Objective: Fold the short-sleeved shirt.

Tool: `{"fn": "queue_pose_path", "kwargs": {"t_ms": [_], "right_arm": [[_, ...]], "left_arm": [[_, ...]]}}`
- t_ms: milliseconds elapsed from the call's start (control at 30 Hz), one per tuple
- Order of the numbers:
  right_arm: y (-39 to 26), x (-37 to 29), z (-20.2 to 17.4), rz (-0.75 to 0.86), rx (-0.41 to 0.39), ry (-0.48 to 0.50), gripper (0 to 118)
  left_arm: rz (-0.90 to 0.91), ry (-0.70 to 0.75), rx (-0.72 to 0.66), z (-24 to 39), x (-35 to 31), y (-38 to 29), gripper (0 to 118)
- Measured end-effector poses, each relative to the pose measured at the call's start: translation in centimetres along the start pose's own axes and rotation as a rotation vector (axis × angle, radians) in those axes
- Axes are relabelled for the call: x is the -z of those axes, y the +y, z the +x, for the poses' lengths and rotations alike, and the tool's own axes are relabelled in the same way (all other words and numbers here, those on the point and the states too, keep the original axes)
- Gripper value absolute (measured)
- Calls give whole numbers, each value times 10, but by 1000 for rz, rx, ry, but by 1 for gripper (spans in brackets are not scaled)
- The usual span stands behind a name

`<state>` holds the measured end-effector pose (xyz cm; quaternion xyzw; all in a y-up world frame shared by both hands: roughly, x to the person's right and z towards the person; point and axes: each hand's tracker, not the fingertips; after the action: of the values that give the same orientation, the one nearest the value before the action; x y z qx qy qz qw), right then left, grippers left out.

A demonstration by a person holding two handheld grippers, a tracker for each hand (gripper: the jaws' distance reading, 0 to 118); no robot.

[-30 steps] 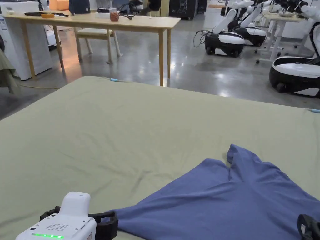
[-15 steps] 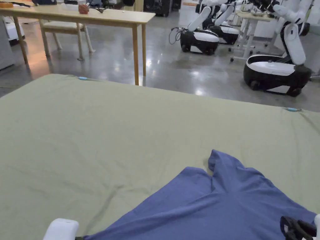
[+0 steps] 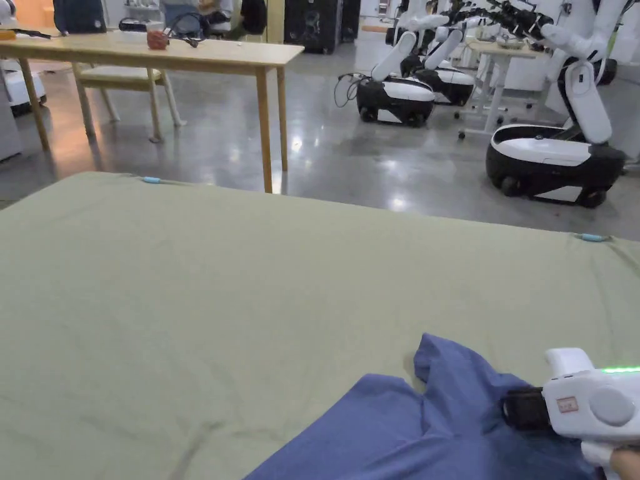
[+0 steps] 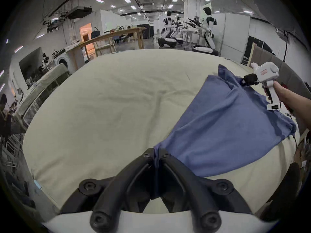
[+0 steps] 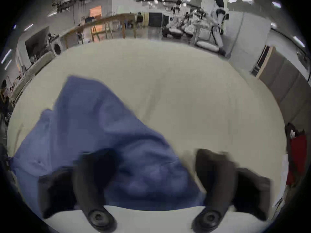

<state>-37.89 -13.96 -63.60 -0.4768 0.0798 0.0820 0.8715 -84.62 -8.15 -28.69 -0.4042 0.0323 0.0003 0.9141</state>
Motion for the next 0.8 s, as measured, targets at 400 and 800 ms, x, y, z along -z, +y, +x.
{"fn": "queue_pose_path", "kwargs": {"t_ms": [400, 800], "right_arm": [[-45, -147, -26, 310, 116, 116, 3], [5, -366, 17, 586, 7, -11, 3]], "left_arm": [[50, -38, -63, 3, -5, 17, 1], [341, -102, -31, -2, -82, 186, 1]]}}
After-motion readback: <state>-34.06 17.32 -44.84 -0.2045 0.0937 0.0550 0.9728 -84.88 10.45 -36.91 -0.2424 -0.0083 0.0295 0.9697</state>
